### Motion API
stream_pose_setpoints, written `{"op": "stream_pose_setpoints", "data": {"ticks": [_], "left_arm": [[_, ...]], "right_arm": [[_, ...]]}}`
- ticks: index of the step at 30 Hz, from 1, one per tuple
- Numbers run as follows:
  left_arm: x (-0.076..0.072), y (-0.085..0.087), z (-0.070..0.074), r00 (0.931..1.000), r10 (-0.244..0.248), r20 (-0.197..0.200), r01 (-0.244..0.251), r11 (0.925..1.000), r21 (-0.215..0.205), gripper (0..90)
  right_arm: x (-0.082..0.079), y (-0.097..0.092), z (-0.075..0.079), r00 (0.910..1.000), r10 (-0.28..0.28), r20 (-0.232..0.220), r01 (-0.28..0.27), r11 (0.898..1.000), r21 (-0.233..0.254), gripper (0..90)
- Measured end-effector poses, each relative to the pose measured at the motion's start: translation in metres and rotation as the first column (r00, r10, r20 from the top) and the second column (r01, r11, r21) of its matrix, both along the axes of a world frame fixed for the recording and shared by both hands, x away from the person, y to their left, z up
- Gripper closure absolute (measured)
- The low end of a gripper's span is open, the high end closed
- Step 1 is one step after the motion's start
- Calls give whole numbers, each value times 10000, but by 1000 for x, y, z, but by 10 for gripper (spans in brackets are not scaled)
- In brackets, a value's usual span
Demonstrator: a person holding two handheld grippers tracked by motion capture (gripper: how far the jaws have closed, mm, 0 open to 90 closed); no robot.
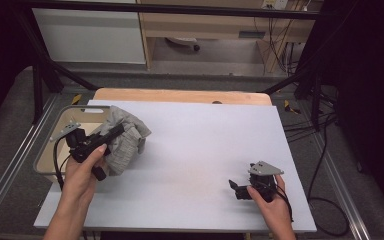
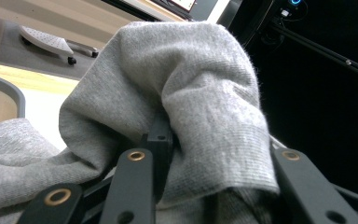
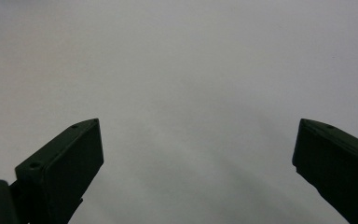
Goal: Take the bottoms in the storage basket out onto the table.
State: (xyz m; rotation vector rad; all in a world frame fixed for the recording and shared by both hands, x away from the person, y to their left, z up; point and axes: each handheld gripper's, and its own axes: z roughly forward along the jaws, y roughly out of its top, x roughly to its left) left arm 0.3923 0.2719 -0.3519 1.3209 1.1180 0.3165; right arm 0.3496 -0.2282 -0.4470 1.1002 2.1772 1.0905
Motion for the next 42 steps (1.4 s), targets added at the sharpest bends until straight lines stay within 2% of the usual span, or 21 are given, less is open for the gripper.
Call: {"op": "stream_pose_setpoints", "data": {"ticks": [7,26,42], "left_arm": [[1,-3,-3,10000,-33,-68,34,10000,89,640],[4,-14,-17,9989,-210,-419,229,9987,447,639],[4,-23,-20,9981,-423,-450,449,9974,572,639]], "right_arm": [[-1,2,0,9999,161,14,-161,9998,-130,25],[-1,2,0,9999,141,-16,-141,9999,-72,25],[-1,2,0,9999,134,-19,-134,9999,-70,26]]}}
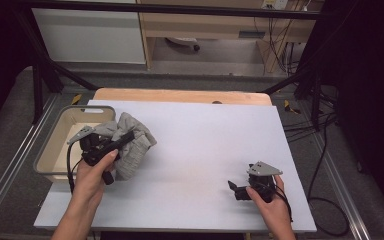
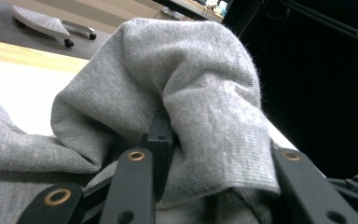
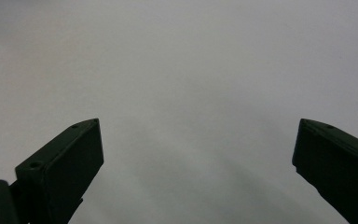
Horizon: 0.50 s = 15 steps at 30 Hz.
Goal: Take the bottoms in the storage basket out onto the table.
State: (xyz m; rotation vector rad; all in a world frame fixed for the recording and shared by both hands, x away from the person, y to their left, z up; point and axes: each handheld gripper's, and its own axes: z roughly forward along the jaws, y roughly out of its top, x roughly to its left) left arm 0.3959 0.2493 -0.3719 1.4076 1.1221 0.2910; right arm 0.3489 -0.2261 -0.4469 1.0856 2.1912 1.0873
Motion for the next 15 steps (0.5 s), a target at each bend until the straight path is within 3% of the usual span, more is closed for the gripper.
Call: {"op": "stream_pose_setpoints", "data": {"ticks": [15], "left_arm": [[0,-12,-3,9989,-455,-92,456,9987,228,639]], "right_arm": [[0,0,0,10000,87,20,-87,10000,-19,25]]}}
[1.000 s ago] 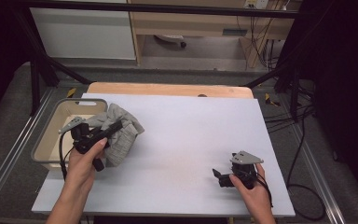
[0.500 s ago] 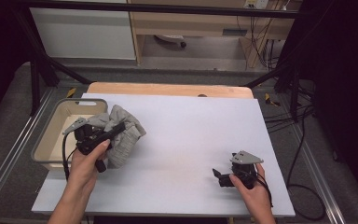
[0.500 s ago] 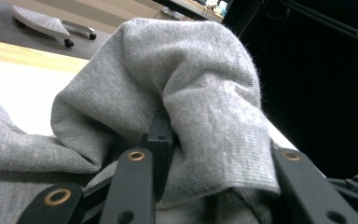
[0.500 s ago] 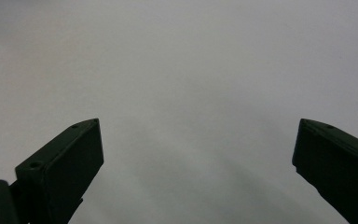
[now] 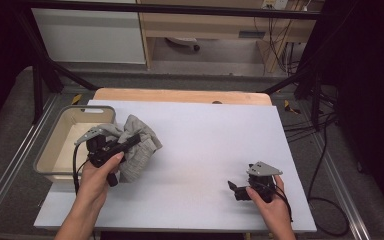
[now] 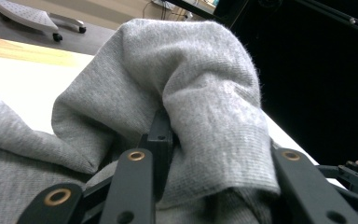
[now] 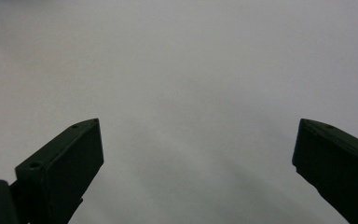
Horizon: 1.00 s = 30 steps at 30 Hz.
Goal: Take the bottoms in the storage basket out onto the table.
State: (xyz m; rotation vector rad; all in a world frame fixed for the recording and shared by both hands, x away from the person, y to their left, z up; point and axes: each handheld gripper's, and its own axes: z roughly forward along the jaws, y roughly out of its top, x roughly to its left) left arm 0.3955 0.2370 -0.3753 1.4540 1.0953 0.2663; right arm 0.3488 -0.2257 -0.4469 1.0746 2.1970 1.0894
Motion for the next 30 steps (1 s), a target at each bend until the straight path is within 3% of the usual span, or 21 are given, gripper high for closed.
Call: {"op": "stream_pose_setpoints", "data": {"ticks": [10,13,17,20,30], "left_arm": [[11,-10,2,9996,-139,-257,144,9997,192,639],[15,-14,10,9996,-239,-165,246,9987,450,639],[18,-22,26,9988,-453,-163,455,9989,138,639],[22,-33,42,9980,-632,-16,632,9968,490,639],[40,-58,49,9959,-830,-362,857,9930,816,639]], "right_arm": [[0,0,0,10000,94,-6,-94,9999,102,25],[1,0,1,10000,59,-17,-58,9999,140,25],[2,0,1,10000,42,-9,-42,9998,187,26],[1,0,2,10000,-5,69,3,9996,275,25],[2,-1,2,9999,-128,21,127,9993,353,25]]}}
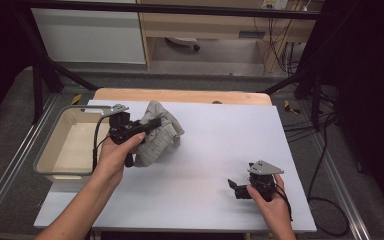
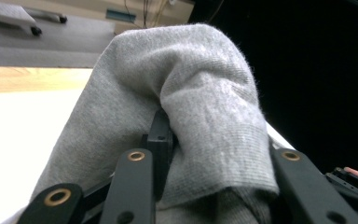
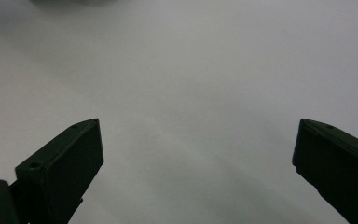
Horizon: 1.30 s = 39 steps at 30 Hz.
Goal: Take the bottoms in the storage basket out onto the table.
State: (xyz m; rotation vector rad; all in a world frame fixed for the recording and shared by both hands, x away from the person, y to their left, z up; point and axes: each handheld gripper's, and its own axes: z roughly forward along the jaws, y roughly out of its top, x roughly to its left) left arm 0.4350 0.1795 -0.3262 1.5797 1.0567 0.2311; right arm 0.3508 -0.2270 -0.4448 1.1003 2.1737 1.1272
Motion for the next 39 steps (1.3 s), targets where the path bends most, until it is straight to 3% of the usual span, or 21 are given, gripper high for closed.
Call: {"op": "stream_pose_setpoints", "data": {"ticks": [3,13,39], "left_arm": [[5,-7,-2,10000,-22,-68,24,9998,210,639],[8,-12,-6,9995,16,-303,-7,9995,301,638],[7,-18,-9,9994,-179,-284,192,9988,458,636]], "right_arm": [[1,0,0,10000,-62,-57,62,10000,59,25],[0,0,0,10000,0,-13,0,10000,40,25],[0,3,-1,9998,187,-61,-187,9997,-123,25]]}}
